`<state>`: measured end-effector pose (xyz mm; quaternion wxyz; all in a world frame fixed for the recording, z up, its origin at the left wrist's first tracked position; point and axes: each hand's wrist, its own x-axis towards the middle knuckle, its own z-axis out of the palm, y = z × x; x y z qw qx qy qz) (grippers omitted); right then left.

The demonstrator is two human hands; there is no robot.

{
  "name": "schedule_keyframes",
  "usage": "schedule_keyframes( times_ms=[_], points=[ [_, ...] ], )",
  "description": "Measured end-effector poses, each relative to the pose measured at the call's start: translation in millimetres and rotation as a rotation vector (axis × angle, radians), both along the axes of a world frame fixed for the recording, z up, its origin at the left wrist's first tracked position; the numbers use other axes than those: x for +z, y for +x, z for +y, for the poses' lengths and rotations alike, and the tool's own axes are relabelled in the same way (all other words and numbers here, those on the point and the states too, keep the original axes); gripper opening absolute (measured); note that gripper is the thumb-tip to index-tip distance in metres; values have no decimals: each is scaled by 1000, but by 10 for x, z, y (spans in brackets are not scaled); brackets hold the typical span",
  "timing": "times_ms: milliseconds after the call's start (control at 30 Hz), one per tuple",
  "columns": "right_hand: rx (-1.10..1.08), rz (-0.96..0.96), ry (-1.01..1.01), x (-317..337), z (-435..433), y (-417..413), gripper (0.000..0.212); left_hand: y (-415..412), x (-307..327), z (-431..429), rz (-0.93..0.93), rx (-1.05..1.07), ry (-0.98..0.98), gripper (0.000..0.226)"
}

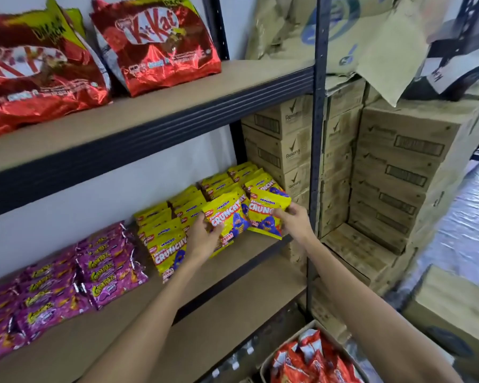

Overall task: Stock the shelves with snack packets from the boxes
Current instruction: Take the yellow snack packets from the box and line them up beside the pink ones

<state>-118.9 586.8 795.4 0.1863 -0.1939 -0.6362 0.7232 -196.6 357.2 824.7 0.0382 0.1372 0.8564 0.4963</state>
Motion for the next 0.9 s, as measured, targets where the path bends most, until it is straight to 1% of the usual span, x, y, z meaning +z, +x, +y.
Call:
schedule_keyframes(
  times_ms=[100, 167, 267, 367, 500, 567, 633, 733, 800, 900],
  points=[
    [-12, -8, 1, 10, 133, -152, 3, -128, -6, 185, -2, 24, -47, 24],
    [-17, -7, -3, -3, 187, -233, 2, -203, -34, 293, -17, 45, -45, 28],
    [-25, -8, -12, -47, 248, -337, 17, -311, -121, 448, -33, 92, -65, 28],
    [-45, 26, -3, -95, 290, -418, 26, -353, -240, 595, -45, 147, -72, 32],
    [-79, 22, 84, -177, 362, -531, 28, -302, -342, 767, -74, 212, -64, 37],
    [-95, 1, 137, -228, 411, -608, 26, -292, -371, 840, -85, 221, -37, 47],
    [-108, -21, 200, -260, 449, -680, 28, -310, -416, 897, -66, 206, -21, 61],
    [-93, -50, 276, -254, 462, -746, 42, -338, -490, 947, -6, 212, -45, 80],
    [-56, -91, 322, -251, 486, -786, 55, -344, -529, 973, 35, 232, -71, 88],
    [-38, -138, 357, -275, 532, -856, 63, -319, -546, 1022, 75, 256, -101, 95]
  ],
)
